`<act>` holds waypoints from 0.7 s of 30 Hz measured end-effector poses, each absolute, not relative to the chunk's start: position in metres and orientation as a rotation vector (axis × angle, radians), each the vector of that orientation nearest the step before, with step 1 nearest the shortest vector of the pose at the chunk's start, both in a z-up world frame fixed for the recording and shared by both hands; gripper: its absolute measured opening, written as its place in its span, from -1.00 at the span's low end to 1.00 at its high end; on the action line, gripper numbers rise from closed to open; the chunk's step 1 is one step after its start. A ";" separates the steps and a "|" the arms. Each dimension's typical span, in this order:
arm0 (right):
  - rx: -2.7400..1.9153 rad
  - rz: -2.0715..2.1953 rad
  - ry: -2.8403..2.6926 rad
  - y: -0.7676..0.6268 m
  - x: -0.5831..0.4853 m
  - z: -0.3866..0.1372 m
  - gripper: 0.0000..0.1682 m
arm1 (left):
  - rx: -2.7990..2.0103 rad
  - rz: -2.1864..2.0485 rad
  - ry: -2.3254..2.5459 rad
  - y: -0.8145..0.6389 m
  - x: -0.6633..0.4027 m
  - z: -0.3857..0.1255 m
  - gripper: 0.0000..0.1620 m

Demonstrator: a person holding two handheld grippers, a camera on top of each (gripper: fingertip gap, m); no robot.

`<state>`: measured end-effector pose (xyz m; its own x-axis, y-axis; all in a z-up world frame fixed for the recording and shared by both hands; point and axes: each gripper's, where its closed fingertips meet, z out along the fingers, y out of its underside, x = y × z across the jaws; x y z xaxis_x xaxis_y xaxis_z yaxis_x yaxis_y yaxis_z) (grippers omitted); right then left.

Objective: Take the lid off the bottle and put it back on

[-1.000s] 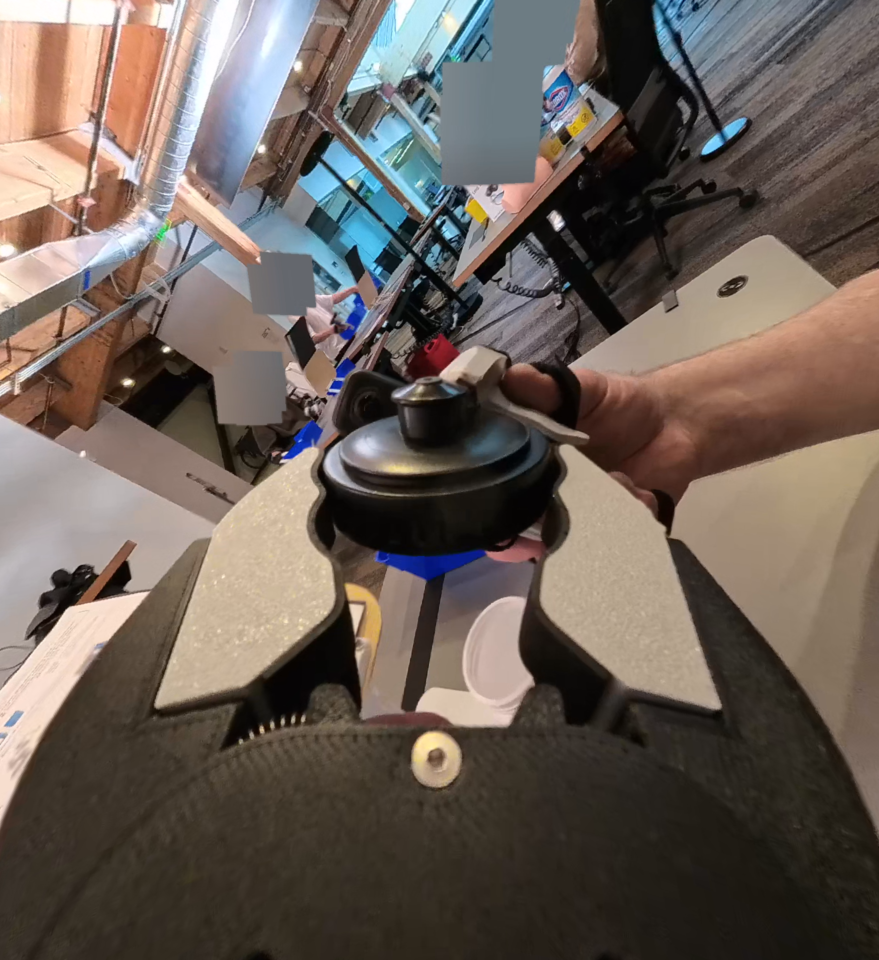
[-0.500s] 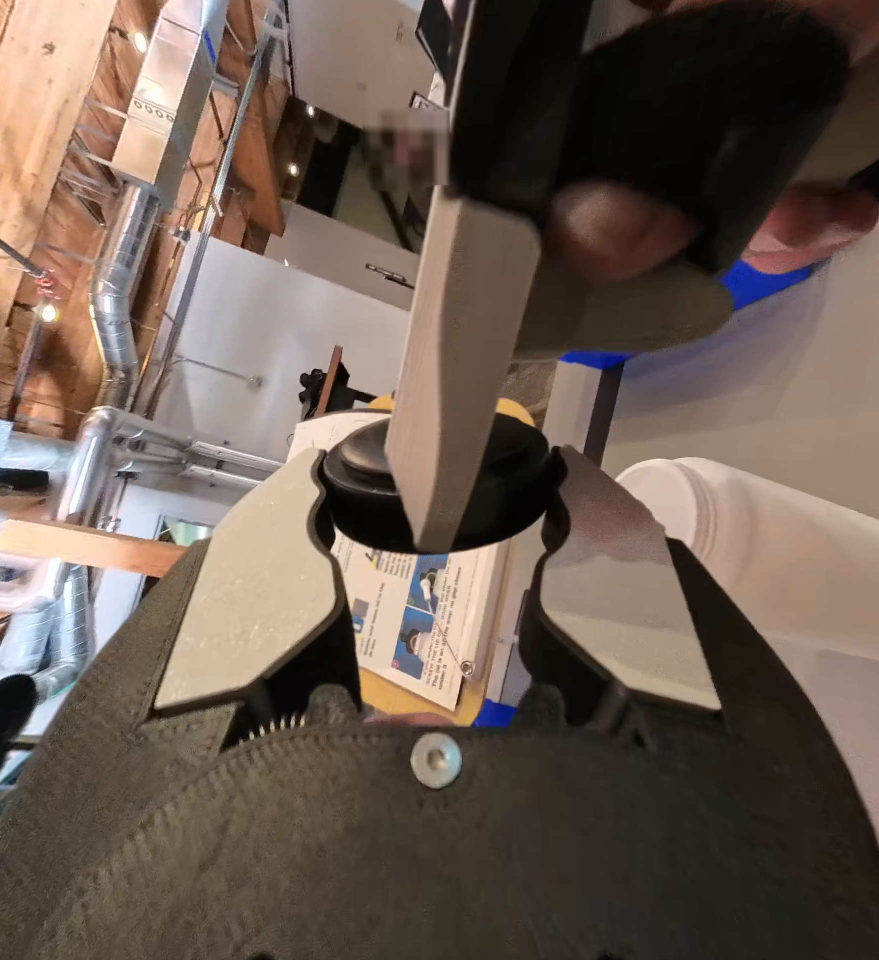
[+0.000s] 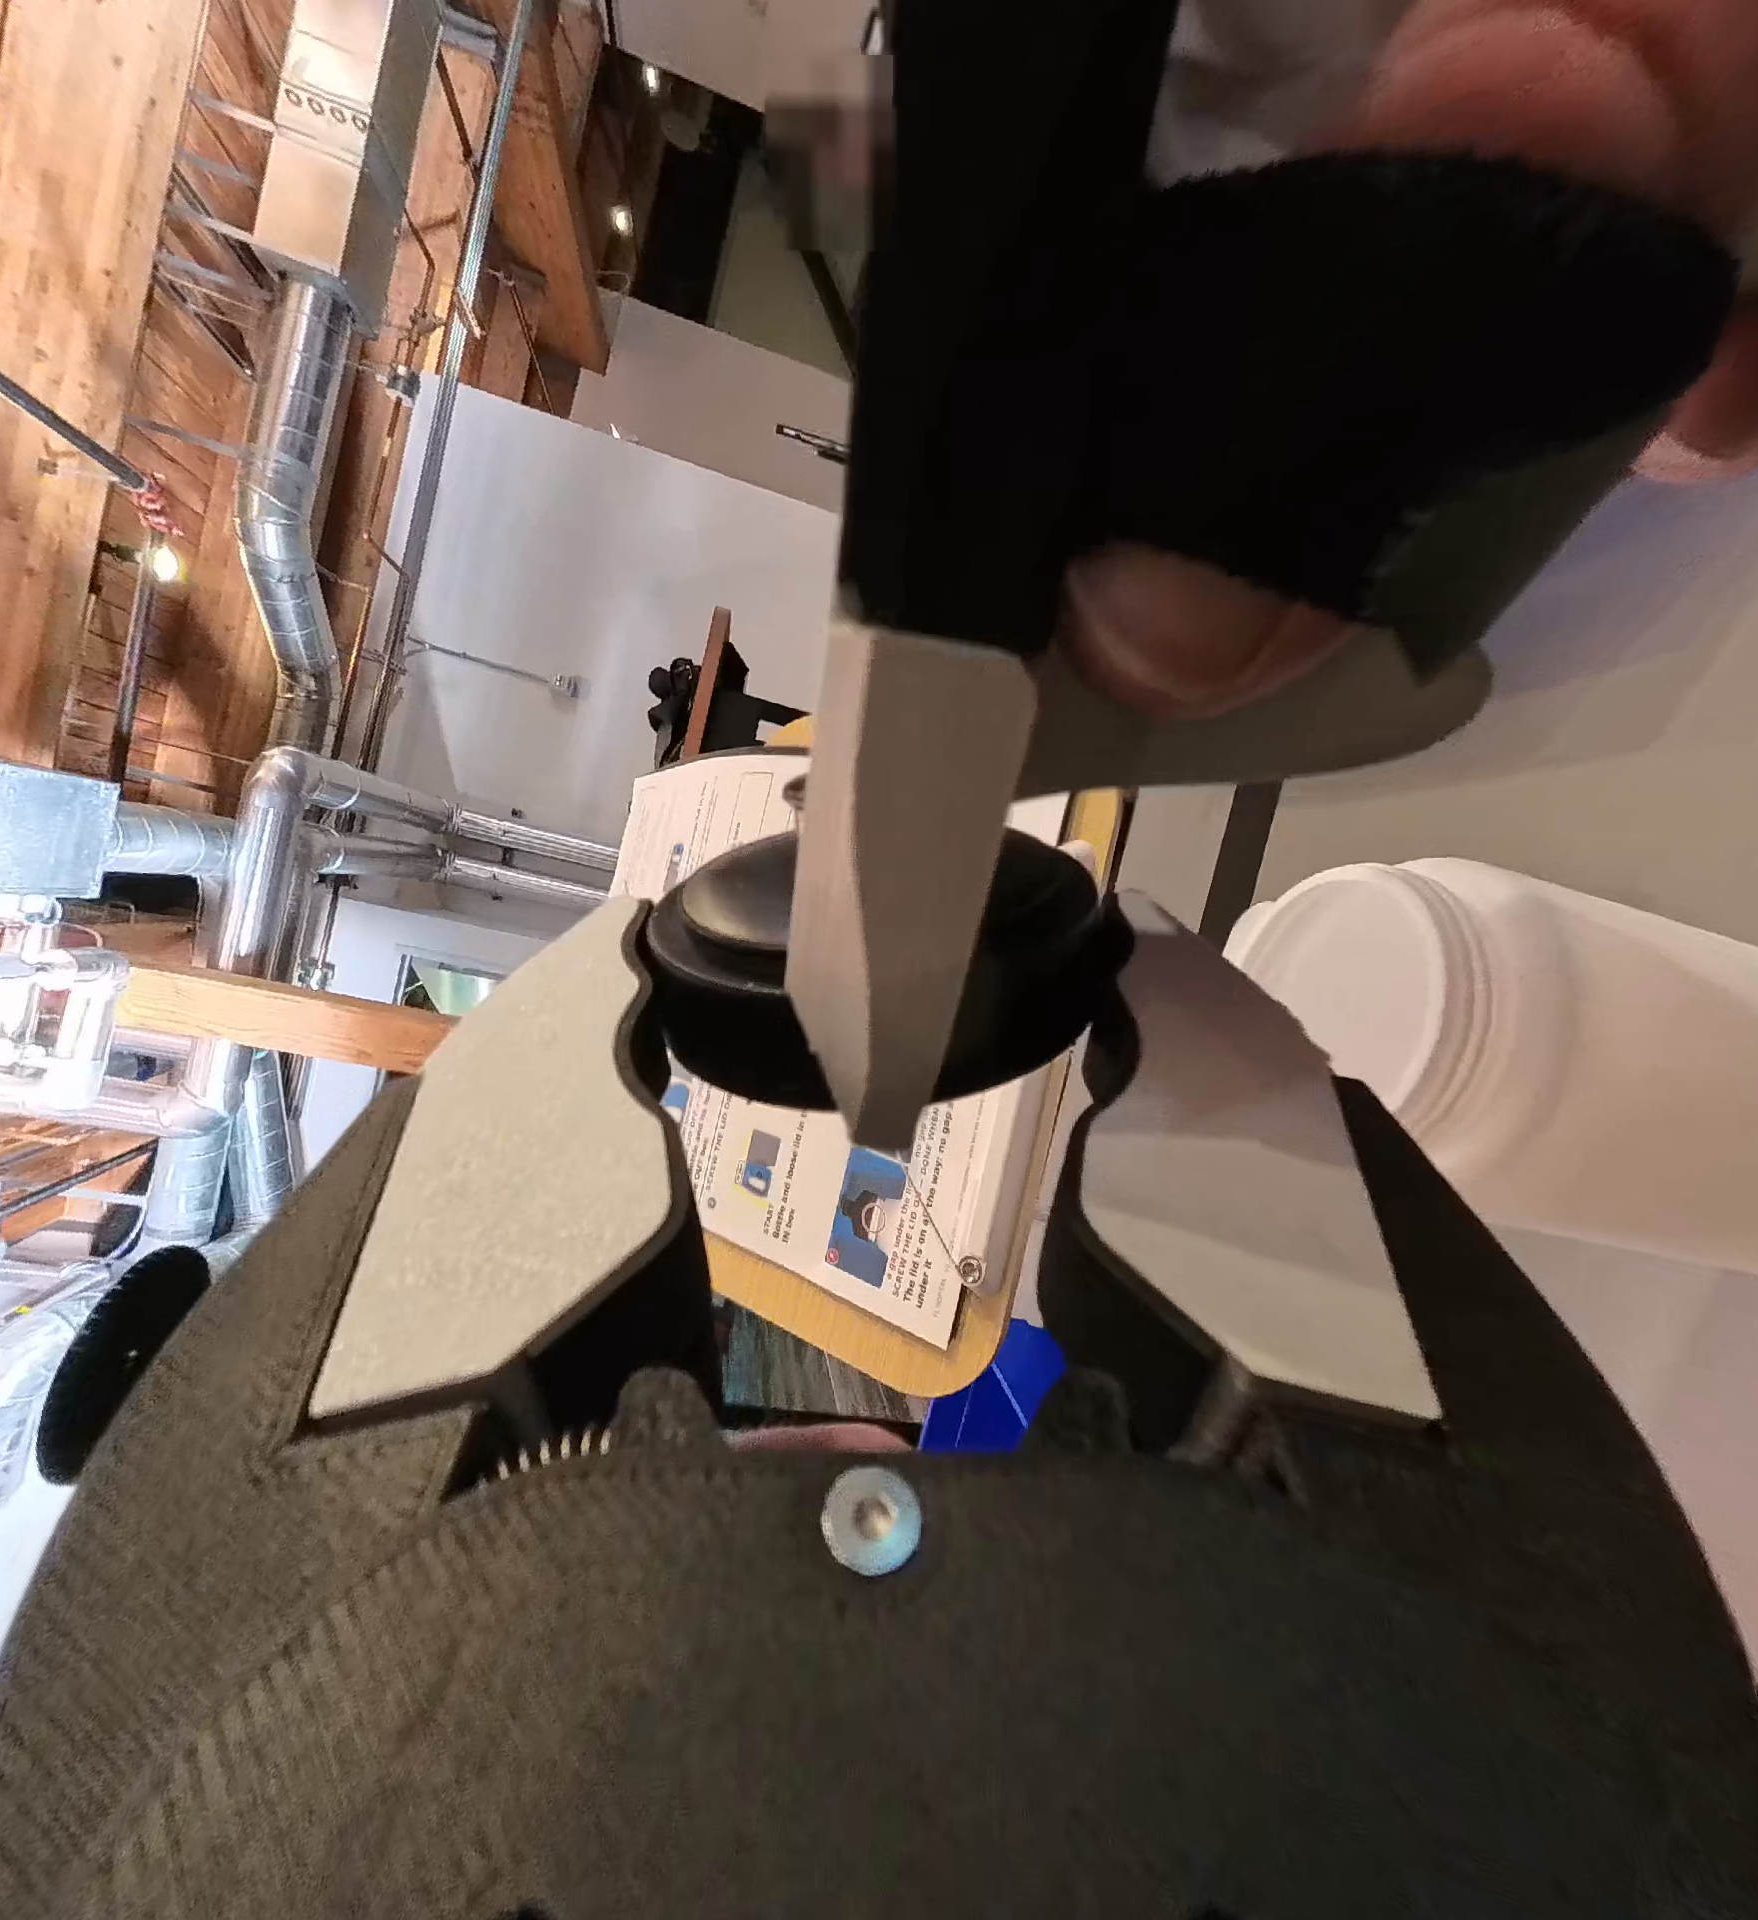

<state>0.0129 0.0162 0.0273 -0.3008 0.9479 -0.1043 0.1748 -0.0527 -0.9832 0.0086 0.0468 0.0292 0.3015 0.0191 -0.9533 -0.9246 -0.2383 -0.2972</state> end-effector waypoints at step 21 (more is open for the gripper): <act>-1.199 1.449 -1.544 0.017 0.017 0.030 -0.12 | -1.526 1.087 0.860 0.047 0.012 0.029 0.00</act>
<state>0.0169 0.0172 0.0296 -0.3326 0.9374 -0.1034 0.1624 -0.0511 -0.9854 0.0118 0.0467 0.0288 0.3347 0.0106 -0.9423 -0.9195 -0.2153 -0.3290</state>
